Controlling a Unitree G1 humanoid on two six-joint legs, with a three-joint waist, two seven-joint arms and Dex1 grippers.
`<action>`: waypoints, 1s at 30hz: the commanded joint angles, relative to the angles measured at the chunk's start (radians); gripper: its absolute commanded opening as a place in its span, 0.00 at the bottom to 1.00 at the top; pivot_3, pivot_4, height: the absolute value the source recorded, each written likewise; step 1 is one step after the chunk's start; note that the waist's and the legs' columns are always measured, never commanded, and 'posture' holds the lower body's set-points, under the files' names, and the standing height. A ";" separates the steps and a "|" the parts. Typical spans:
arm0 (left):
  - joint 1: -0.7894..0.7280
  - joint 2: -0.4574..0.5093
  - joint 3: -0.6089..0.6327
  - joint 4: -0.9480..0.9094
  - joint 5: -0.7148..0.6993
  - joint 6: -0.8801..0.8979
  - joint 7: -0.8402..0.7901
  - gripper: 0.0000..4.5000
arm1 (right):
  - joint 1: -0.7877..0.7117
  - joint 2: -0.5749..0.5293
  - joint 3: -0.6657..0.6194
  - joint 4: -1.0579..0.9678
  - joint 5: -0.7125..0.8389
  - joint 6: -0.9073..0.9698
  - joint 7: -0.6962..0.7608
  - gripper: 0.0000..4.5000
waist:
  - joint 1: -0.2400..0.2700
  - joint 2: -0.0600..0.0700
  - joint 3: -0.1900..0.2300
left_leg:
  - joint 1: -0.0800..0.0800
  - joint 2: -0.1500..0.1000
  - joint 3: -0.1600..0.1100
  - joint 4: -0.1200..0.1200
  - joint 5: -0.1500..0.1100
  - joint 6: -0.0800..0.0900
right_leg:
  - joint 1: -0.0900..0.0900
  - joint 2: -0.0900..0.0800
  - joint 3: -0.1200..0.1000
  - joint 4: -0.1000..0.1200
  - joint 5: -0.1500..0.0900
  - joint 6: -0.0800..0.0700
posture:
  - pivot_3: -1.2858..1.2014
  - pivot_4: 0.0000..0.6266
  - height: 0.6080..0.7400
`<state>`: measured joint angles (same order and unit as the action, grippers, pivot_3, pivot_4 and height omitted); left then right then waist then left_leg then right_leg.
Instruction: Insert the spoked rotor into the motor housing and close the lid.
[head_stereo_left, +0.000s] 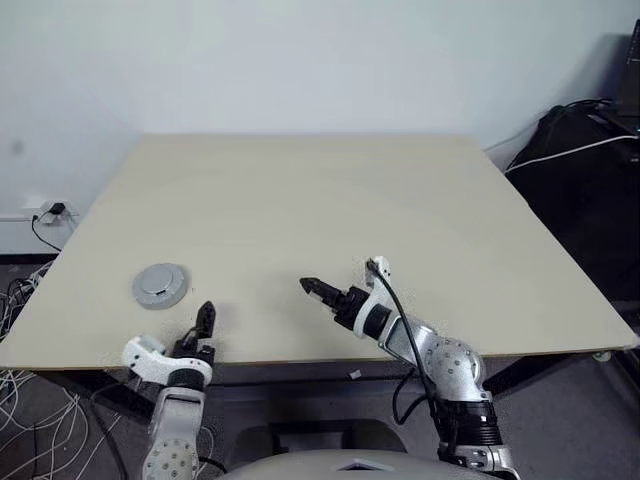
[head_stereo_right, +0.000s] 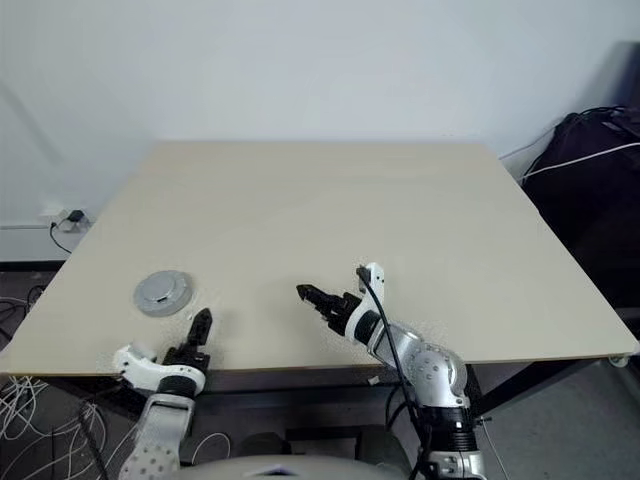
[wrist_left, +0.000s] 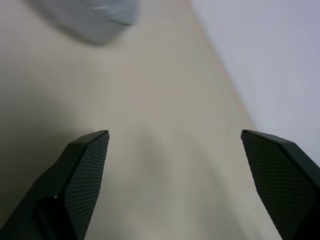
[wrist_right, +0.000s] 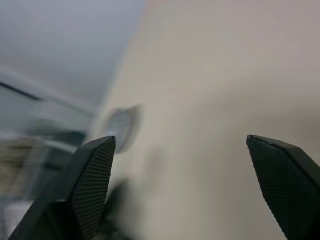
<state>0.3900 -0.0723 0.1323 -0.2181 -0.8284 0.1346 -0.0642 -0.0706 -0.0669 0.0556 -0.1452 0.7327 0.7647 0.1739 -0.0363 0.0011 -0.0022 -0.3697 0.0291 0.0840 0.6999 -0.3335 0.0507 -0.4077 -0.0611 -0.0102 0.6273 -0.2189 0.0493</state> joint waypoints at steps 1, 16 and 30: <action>-0.022 0.007 -0.040 -0.036 0.157 -0.082 -0.035 0.99 | 0.024 -0.018 0.038 -0.021 -0.191 -0.219 0.012 1.00 | 0.000 0.000 0.000 | 0.000 0.000 0.000 0.000 0.000 0.000 | 0.000 0.000 0.001 0.000 0.000 0.000 | 0.52 0.00 1.00; -0.005 0.085 -0.135 0.144 0.687 -0.451 -0.090 0.99 | 0.179 -0.096 0.155 0.073 -0.616 -0.722 0.079 1.00 | 0.001 0.000 0.001 | 0.002 0.001 0.003 -0.001 0.000 0.000 | 0.000 0.000 0.002 0.000 0.000 0.000 | 0.52 0.00 1.00; 0.006 0.076 -0.147 0.192 0.786 -0.549 -0.048 0.99 | 0.239 -0.052 0.141 0.101 -0.714 -0.818 0.016 1.00 | 0.009 0.001 0.002 | 0.006 0.008 0.004 -0.001 -0.001 0.002 | -0.002 -0.001 0.002 0.000 0.000 -0.001 | 0.52 0.00 1.00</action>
<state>0.4071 0.0033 -0.0096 -0.0185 -0.0473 -0.3847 -0.1104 0.1788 -0.1247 0.2194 -0.0135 0.0222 -0.0353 0.2070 -0.0269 0.0020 0.0001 -0.3633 0.0370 0.0879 0.6989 -0.3348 0.0524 -0.4094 -0.0621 -0.0081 0.6274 -0.2194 0.0487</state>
